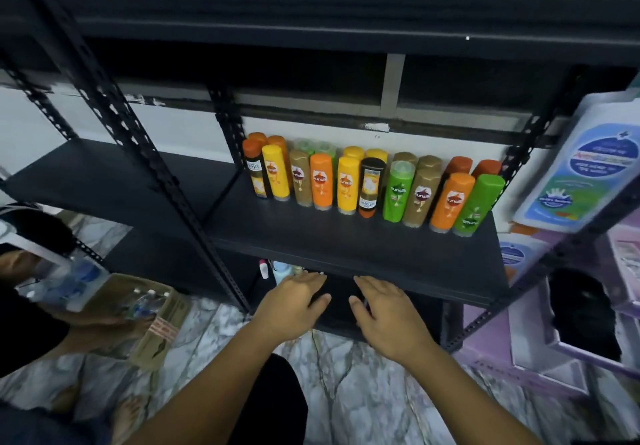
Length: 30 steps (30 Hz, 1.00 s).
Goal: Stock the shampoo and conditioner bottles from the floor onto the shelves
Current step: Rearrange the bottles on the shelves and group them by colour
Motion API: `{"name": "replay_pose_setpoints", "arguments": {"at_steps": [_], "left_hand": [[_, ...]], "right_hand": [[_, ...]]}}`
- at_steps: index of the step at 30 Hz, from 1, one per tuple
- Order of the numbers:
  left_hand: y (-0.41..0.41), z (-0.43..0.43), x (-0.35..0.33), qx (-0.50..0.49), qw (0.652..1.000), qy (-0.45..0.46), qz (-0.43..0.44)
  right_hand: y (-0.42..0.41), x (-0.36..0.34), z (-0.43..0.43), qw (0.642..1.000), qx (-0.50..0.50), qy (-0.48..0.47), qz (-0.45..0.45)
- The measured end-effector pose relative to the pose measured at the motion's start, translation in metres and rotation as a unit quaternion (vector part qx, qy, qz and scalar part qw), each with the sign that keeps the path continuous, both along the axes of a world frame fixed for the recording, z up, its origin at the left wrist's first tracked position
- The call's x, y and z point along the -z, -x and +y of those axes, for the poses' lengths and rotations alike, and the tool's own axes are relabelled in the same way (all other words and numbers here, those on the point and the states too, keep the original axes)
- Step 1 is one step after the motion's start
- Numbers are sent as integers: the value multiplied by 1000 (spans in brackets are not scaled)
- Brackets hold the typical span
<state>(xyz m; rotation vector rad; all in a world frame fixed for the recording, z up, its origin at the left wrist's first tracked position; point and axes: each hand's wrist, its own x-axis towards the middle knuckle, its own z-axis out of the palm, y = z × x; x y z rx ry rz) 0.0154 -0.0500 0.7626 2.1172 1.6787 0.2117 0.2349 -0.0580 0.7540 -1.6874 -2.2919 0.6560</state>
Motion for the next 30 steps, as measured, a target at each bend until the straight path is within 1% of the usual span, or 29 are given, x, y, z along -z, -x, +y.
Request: {"name": "replay_pose_setpoints", "arguments": {"at_steps": [4,7,16,21,30], "left_hand": [[23,19,-22,20,1000,1,8],[42,29,-58,40,999,4,16],[99,30,-207,91,996,20,18],[109,38,-275,98,995,-26,12],[107,58,-356,80,990,-119,14]], "right_hand": [[23,-25,15,1000,3,5,-18],[47,-60,19,999,21,-2,-40],[96,-219,-4,997,68,-1,-44],[104,-285,0,997,65,-27,-36],[106,-363,22,994,34,-107,-13]]}}
